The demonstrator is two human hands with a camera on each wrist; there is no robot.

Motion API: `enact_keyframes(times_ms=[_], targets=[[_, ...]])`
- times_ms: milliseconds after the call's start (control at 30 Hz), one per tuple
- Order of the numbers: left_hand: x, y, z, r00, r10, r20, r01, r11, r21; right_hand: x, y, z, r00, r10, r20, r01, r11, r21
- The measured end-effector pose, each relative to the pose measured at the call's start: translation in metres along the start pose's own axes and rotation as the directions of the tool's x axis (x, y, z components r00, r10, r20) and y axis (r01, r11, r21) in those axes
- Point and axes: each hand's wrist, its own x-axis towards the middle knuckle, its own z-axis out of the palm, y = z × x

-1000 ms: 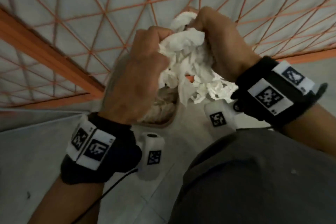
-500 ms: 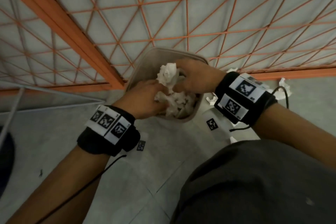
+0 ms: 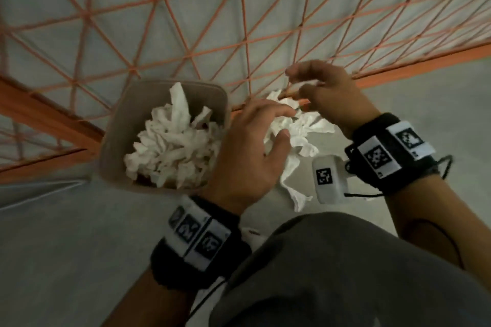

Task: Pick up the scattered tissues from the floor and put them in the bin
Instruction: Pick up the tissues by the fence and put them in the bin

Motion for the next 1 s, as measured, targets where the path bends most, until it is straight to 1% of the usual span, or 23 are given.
enact_keyframes(times_ms=[100,167,200,267,367,467,500,567,600,667,733,800,867,933,1000], targets=[[0.014,-0.041,0.059,0.989,-0.145,0.04,0.144,0.989,0.024,0.003,0.058,-0.007,0.991,0.118,-0.062,-0.128,0.974,-0.189],[0.025,-0.071,0.091,0.958,-0.276,0.077,0.27,0.959,0.08,0.007,0.094,-0.011,0.978,0.19,-0.08,-0.206,0.924,-0.322],[0.03,-0.085,0.104,0.938,-0.335,0.092,0.322,0.938,0.129,0.009,0.109,-0.012,0.971,0.227,-0.069,-0.236,0.892,-0.385],[0.037,-0.112,0.125,0.907,-0.403,0.125,0.369,0.901,0.23,0.013,0.133,-0.011,0.956,0.292,-0.036,-0.274,0.84,-0.467],[0.046,-0.145,0.146,0.887,-0.428,0.174,0.346,0.864,0.366,0.012,0.156,-0.002,0.94,0.342,0.0,-0.283,0.777,-0.561],[0.05,-0.164,0.158,0.852,-0.457,0.256,0.299,0.825,0.48,0.006,0.176,0.017,0.929,0.366,0.059,-0.242,0.72,-0.651],[0.051,-0.168,0.16,0.847,-0.453,0.277,0.273,0.82,0.503,0.003,0.182,0.024,0.928,0.364,0.082,-0.221,0.713,-0.665],[0.051,-0.169,0.163,0.85,-0.436,0.296,0.24,0.82,0.519,-0.001,0.194,0.033,0.928,0.357,0.11,-0.203,0.729,-0.654],[0.05,-0.168,0.163,0.847,-0.44,0.3,0.242,0.82,0.519,-0.001,0.199,0.035,0.931,0.349,0.106,-0.206,0.742,-0.638],[0.047,-0.164,0.162,0.834,-0.461,0.303,0.279,0.826,0.489,0.002,0.203,0.035,0.949,0.311,0.05,-0.217,0.759,-0.613],[0.042,-0.156,0.158,0.83,-0.481,0.283,0.342,0.839,0.424,0.011,0.203,0.03,0.966,0.255,-0.031,-0.219,0.754,-0.62],[0.034,-0.148,0.154,0.853,-0.47,0.226,0.369,0.85,0.376,0.024,0.201,0.024,0.973,0.226,-0.054,-0.207,0.733,-0.648],[0.026,-0.142,0.149,0.88,-0.449,0.156,0.375,0.857,0.354,0.037,0.201,0.021,0.967,0.253,0.025,-0.168,0.71,-0.684],[0.019,-0.137,0.141,0.898,-0.434,0.074,0.393,0.865,0.311,0.045,0.201,0.021,0.944,0.306,0.125,-0.118,0.665,-0.738],[0.016,-0.13,0.133,0.908,-0.418,-0.017,0.406,0.871,0.277,0.047,0.2,0.023,0.939,0.316,0.138,-0.086,0.604,-0.792]])
